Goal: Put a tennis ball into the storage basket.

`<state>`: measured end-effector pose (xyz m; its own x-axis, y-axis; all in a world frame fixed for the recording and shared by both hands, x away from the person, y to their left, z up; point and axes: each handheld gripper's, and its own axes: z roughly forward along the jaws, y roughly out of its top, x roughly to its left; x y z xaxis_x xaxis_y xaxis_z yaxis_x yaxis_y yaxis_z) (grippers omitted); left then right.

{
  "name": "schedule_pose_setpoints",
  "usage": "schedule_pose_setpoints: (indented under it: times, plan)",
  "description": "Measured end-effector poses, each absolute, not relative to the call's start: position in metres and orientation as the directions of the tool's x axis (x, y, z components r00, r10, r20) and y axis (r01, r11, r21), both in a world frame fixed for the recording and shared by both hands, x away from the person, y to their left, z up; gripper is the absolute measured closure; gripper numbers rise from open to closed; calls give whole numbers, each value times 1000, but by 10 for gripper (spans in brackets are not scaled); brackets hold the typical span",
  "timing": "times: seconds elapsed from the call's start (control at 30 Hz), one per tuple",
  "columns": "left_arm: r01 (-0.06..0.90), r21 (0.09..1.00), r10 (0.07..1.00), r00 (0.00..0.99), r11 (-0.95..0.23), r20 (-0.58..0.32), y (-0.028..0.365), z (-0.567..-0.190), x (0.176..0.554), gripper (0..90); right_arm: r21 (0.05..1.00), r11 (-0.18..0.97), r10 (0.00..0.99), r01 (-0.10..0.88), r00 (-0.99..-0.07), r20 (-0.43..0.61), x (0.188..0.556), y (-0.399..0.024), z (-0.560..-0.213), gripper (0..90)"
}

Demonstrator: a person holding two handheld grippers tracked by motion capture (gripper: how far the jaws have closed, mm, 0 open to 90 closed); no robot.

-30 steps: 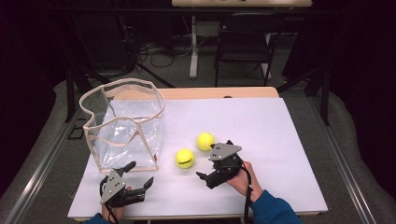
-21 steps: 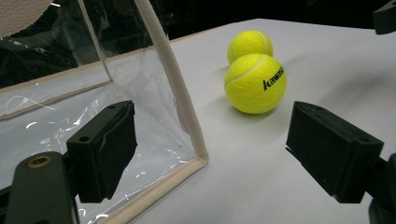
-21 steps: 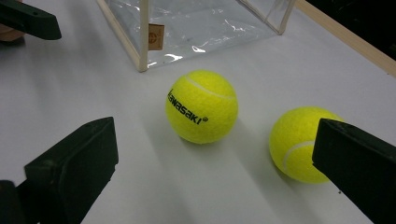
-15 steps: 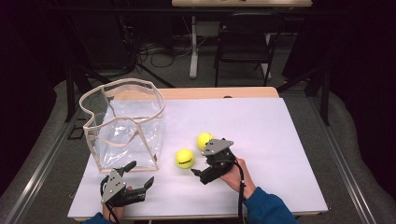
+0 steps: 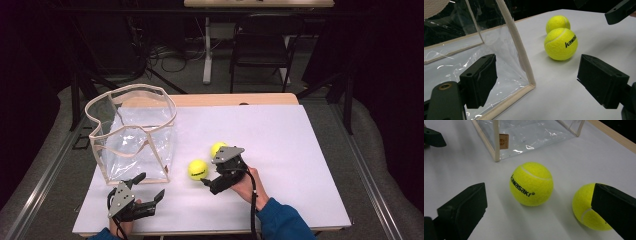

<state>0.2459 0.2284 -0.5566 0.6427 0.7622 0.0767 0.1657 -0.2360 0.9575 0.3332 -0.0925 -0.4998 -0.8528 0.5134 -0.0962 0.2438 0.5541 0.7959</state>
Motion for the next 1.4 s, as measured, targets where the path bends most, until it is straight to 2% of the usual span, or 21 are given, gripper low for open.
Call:
schedule_pose_setpoints:
  times: [1.4]
  plan:
    - [166,959,768,636,-228,72,230,-556,246,160,780,567,482,266,-874,-52,348,-56,-519,0]
